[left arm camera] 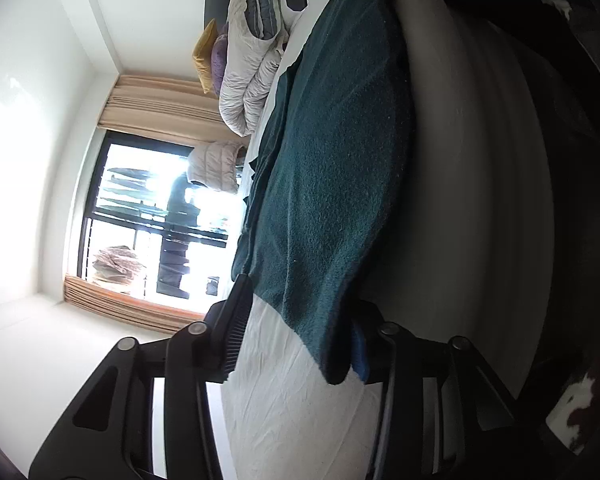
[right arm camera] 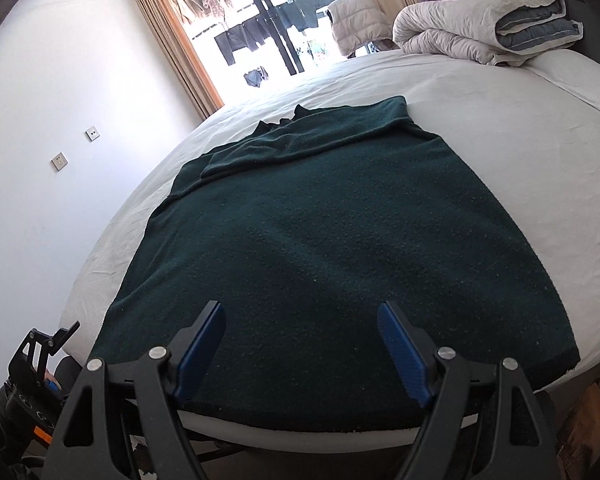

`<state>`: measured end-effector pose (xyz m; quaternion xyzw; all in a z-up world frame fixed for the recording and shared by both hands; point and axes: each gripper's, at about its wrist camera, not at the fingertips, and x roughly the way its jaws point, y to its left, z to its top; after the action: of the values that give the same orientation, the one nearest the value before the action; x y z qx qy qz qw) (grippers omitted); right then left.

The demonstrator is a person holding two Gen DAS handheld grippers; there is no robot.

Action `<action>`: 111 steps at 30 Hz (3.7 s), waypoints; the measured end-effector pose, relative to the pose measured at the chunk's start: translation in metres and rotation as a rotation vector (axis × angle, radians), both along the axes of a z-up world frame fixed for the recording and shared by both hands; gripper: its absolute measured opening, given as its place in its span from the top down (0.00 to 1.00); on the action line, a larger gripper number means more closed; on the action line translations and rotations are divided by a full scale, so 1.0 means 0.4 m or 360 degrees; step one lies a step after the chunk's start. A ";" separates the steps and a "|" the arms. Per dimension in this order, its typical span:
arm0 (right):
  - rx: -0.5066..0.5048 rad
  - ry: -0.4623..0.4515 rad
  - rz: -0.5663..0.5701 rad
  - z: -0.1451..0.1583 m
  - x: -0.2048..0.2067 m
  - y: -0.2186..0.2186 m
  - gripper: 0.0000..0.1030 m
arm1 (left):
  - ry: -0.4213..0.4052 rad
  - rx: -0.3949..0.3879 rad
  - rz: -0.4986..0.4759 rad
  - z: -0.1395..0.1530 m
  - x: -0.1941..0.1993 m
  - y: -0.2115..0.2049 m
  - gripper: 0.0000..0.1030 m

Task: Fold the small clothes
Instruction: 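Move both open grippers to the sweater hem, then grasp the sweater hem with the left gripper while the right gripper grasps it too, then lift the hem with both grippers and fold it toward the collar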

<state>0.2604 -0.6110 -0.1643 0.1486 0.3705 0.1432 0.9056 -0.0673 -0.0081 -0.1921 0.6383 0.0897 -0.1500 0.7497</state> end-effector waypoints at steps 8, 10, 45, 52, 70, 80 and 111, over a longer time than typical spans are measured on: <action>-0.0593 -0.0183 0.0160 0.035 -0.091 0.037 0.22 | 0.0449 -0.0495 0.0212 0.119 0.067 0.017 0.92; -0.0785 -0.0209 0.0221 0.029 -0.122 0.044 0.22 | 0.0522 -0.0596 0.0268 0.140 0.088 0.024 0.94; -0.2042 -0.0284 0.0444 -0.161 -0.127 0.027 0.60 | 0.0496 -0.1127 0.0369 0.359 0.141 0.032 0.94; -0.1978 -0.0242 0.0429 -0.155 -0.104 -0.009 0.77 | 0.0518 -0.1078 0.0373 0.328 0.123 0.038 0.94; -0.1543 -0.0081 0.0267 -0.099 -0.057 -0.056 0.97 | 0.0569 -0.1049 0.0436 0.261 0.118 0.070 0.94; -0.1285 -0.0065 0.0138 -0.044 -0.028 -0.082 0.97 | 0.0591 -0.1131 0.0460 0.274 0.130 0.082 0.94; -0.0753 -0.0195 -0.0051 0.163 0.119 -0.130 0.97 | 0.0784 -0.1952 0.0554 0.484 0.282 0.181 0.95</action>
<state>0.3078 -0.6629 -0.0992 -0.0708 0.3358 0.0469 0.9381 0.0457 0.0642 0.0015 0.0217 0.2579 -0.1918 0.9467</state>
